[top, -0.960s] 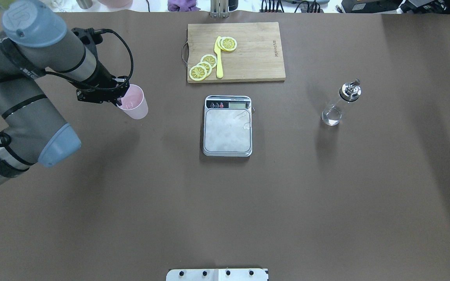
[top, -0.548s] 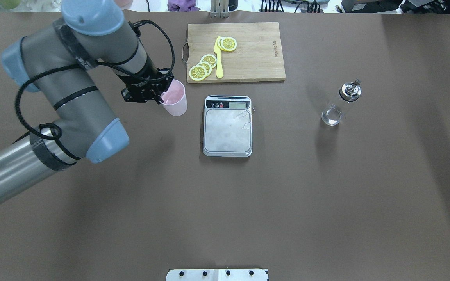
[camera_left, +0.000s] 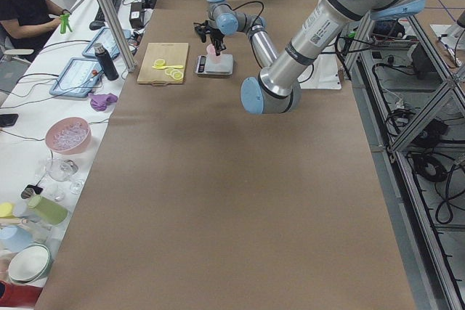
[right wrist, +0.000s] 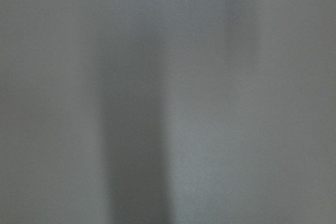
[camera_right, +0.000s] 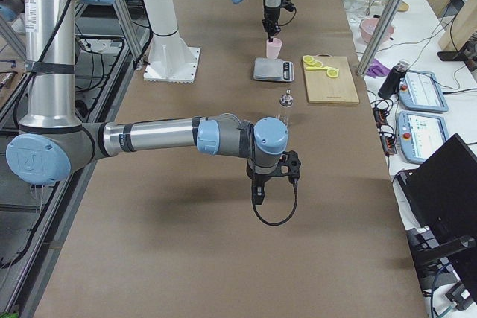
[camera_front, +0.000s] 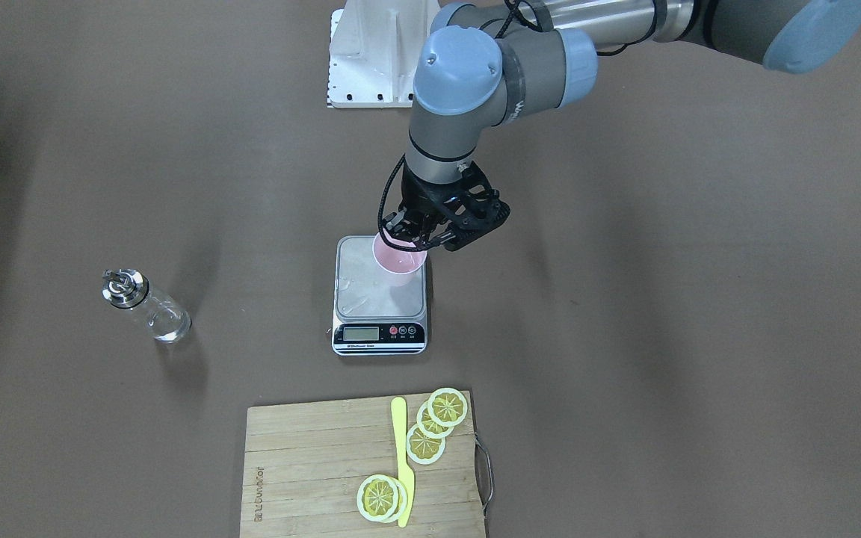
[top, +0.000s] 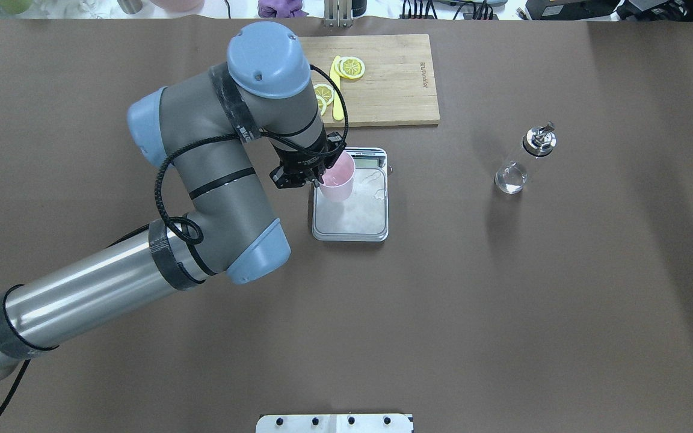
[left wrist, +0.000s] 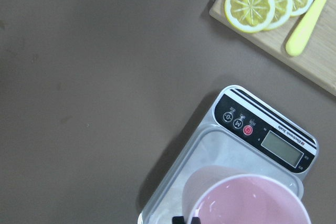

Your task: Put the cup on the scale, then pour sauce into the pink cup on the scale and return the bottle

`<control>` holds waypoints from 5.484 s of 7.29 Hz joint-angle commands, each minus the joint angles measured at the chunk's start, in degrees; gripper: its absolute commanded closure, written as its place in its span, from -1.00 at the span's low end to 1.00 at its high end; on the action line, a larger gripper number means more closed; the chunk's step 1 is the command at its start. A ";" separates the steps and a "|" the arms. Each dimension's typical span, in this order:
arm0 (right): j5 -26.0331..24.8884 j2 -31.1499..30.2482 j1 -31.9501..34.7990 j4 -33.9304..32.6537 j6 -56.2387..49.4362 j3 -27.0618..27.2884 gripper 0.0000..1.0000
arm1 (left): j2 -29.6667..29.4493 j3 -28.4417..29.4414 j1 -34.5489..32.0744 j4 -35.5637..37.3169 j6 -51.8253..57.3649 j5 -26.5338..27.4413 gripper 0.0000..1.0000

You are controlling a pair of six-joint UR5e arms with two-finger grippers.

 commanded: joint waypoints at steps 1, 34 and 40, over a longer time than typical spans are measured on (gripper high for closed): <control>0.37 -0.22 0.06 -0.02 0.00 0.17 -1.00 | -1.79 2.36 1.96 -0.24 -1.20 1.29 1.00; -62.00 -0.49 -55.73 78.46 51.77 -0.17 -0.95 | 48.39 -11.61 -45.23 -9.47 90.11 -12.94 -0.96; -67.40 7.16 -57.07 78.64 47.11 -8.18 -0.88 | 47.87 -10.90 -45.14 -9.47 90.02 -12.94 -0.96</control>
